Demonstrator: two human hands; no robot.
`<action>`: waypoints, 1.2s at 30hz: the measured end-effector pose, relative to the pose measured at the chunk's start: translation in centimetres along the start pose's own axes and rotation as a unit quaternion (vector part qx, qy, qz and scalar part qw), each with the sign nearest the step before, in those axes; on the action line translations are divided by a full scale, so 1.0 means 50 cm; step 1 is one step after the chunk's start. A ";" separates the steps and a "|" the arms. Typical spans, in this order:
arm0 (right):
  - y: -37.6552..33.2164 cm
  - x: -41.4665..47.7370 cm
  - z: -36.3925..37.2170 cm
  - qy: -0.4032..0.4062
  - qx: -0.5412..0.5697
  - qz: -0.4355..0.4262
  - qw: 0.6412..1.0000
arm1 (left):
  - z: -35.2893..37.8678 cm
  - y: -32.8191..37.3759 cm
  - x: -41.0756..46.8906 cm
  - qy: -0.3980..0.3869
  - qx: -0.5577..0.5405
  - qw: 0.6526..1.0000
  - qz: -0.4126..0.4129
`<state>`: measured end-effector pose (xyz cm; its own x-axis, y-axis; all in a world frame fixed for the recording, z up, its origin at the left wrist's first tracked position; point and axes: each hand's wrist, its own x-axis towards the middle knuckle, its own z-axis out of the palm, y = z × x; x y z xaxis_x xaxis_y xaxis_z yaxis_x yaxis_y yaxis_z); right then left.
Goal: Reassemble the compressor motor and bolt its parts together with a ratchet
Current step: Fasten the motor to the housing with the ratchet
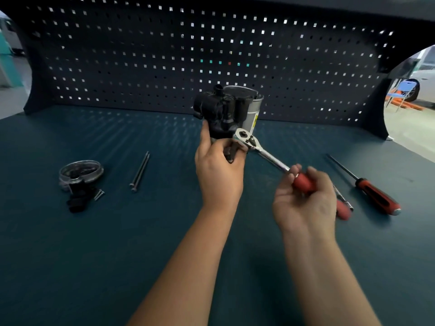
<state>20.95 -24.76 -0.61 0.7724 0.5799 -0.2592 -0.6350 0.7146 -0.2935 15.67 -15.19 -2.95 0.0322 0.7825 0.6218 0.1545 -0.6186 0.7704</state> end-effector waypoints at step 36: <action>0.055 -0.110 -0.025 0.000 0.062 0.026 0.998 | -0.003 -0.004 -0.002 -0.020 0.015 1.000 0.002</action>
<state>14.91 -26.48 -1.15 0.7390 0.6169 -0.2708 -0.6669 0.7269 -0.1639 15.50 -15.17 -3.13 0.0724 0.7821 0.6189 0.1836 -0.6204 0.7625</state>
